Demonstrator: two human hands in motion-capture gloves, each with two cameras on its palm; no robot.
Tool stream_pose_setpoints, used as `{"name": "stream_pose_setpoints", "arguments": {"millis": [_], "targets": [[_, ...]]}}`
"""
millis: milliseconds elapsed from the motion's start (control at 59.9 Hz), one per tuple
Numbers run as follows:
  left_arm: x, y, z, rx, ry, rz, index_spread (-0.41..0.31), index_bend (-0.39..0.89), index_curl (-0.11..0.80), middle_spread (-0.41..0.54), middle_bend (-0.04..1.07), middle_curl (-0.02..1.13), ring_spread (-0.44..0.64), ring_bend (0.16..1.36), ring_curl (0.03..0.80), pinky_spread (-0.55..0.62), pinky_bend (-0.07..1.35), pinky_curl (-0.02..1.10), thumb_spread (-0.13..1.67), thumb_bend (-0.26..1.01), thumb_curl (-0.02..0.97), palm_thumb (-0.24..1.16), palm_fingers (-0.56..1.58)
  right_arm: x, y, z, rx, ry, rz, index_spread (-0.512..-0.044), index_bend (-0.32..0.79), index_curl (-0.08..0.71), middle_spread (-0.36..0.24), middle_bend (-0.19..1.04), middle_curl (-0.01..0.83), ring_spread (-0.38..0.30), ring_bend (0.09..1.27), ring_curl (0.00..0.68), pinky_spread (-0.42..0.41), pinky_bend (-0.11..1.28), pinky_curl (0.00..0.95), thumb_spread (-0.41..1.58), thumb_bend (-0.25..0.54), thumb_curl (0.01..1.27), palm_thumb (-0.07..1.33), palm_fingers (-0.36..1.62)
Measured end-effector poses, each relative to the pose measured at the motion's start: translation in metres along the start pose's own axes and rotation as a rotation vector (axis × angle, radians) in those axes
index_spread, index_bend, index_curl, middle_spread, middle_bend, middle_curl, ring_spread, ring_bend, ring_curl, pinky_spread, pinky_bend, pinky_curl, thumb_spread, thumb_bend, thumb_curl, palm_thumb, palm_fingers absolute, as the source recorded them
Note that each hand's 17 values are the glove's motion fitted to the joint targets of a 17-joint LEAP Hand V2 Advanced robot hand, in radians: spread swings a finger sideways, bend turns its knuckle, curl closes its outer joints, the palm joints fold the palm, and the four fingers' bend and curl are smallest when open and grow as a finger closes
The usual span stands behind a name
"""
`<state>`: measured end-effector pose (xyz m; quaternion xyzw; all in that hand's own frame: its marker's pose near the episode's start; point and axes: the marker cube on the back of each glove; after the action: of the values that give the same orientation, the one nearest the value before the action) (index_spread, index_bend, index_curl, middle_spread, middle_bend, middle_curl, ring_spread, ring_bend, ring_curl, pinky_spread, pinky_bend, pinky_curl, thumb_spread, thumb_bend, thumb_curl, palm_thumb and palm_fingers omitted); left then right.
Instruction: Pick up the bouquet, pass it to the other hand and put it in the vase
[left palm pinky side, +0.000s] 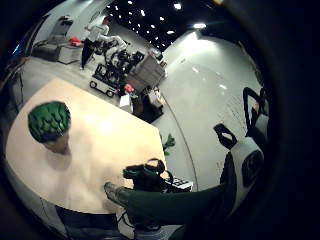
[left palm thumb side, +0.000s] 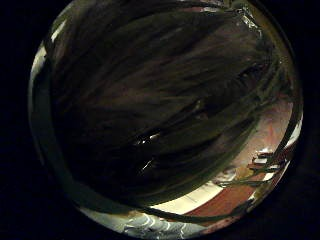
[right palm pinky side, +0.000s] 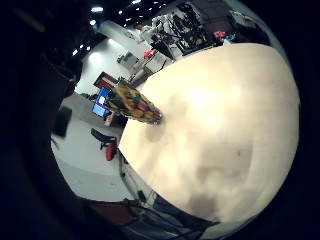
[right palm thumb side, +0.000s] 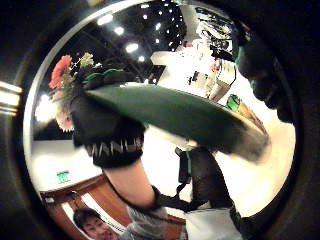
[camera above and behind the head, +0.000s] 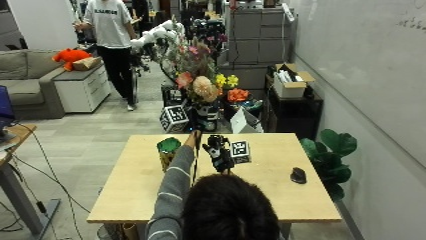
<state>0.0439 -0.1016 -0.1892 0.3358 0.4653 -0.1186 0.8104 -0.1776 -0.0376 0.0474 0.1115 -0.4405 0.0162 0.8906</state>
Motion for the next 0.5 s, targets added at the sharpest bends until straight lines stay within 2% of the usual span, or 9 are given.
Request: {"name": "stream_pose_setpoints", "arguments": {"millis": [84,150,184,251,334,418,501], "targets": [[0.011,-0.028,-0.026,0.074,-0.025,0.036,-0.361,0.48,0.642,-0.356,0.8,0.57,-0.38,0.82,0.468,-0.4,0.67,0.48,1.0,-0.02,0.56,0.72,1.41,0.001,0.0,-0.007,0.022,-0.042,-0.106,-0.261,0.1,0.364,-0.144,0.46,0.451,-0.216,0.66,0.419,-0.246,0.63,0.426,0.99,-0.06,0.55,0.6,0.9],[0.012,-0.052,-0.043,0.123,-0.04,0.049,-0.361,0.49,0.646,-0.356,0.81,0.57,-0.38,0.82,0.469,-0.4,0.67,0.48,1.01,-0.02,0.559,0.72,1.41,-0.006,-0.004,-0.009,0.012,-0.174,-0.246,-0.268,0.1,0.343,-0.147,0.41,0.439,-0.221,0.62,0.404,-0.216,0.59,0.402,0.99,-0.043,0.53,0.58,0.91],[0.013,-0.062,-0.052,0.148,-0.05,0.054,-0.362,0.49,0.647,-0.356,0.81,0.57,-0.38,0.82,0.469,-0.4,0.67,0.48,1.01,-0.02,0.559,0.72,1.41,0.003,-0.008,-0.011,0.022,-0.144,-0.222,-0.269,0.1,0.334,-0.148,0.4,0.437,-0.223,0.61,0.397,-0.203,0.57,0.391,0.99,-0.038,0.52,0.58,0.92],[0.01,-0.08,-0.069,0.194,-0.075,0.061,-0.362,0.49,0.65,-0.356,0.81,0.57,-0.38,0.82,0.469,-0.4,0.67,0.48,1.01,-0.02,0.559,0.72,1.41,0.028,-0.012,-0.011,0.025,-0.051,-0.039,-0.27,0.1,0.319,-0.147,0.37,0.431,-0.226,0.58,0.392,-0.187,0.54,0.378,1.0,-0.033,0.51,0.57,0.94],[-0.006,-0.101,-0.081,0.241,-0.098,0.056,-0.362,0.49,0.653,-0.355,0.81,0.57,-0.38,0.82,0.469,-0.4,0.67,0.48,1.01,-0.02,0.559,0.72,1.4,0.026,-0.019,-0.007,0.016,-0.182,-0.198,-0.267,0.1,0.307,-0.147,0.33,0.428,-0.227,0.55,0.386,-0.175,0.51,0.368,1.0,-0.03,0.49,0.57,0.96],[-0.029,-0.113,-0.084,0.259,-0.102,0.031,-0.362,0.49,0.655,-0.355,0.81,0.57,-0.38,0.83,0.469,-0.4,0.67,0.48,1.01,-0.02,0.559,0.72,1.4,0.044,-0.018,-0.012,0.043,-0.057,-0.115,-0.261,0.11,0.298,-0.142,0.32,0.428,-0.229,0.52,0.383,-0.164,0.48,0.359,1.01,-0.029,0.48,0.57,0.99],[-0.056,-0.12,-0.083,0.26,-0.109,0.001,-0.361,0.48,0.655,-0.355,0.82,0.57,-0.38,0.83,0.469,-0.4,0.67,0.48,1.01,-0.02,0.56,0.72,1.4,0.043,-0.019,-0.009,0.022,-0.113,-0.186,-0.259,0.11,0.294,-0.14,0.3,0.43,-0.231,0.49,0.383,-0.161,0.45,0.352,1.01,-0.028,0.47,0.57,1.01]]}}
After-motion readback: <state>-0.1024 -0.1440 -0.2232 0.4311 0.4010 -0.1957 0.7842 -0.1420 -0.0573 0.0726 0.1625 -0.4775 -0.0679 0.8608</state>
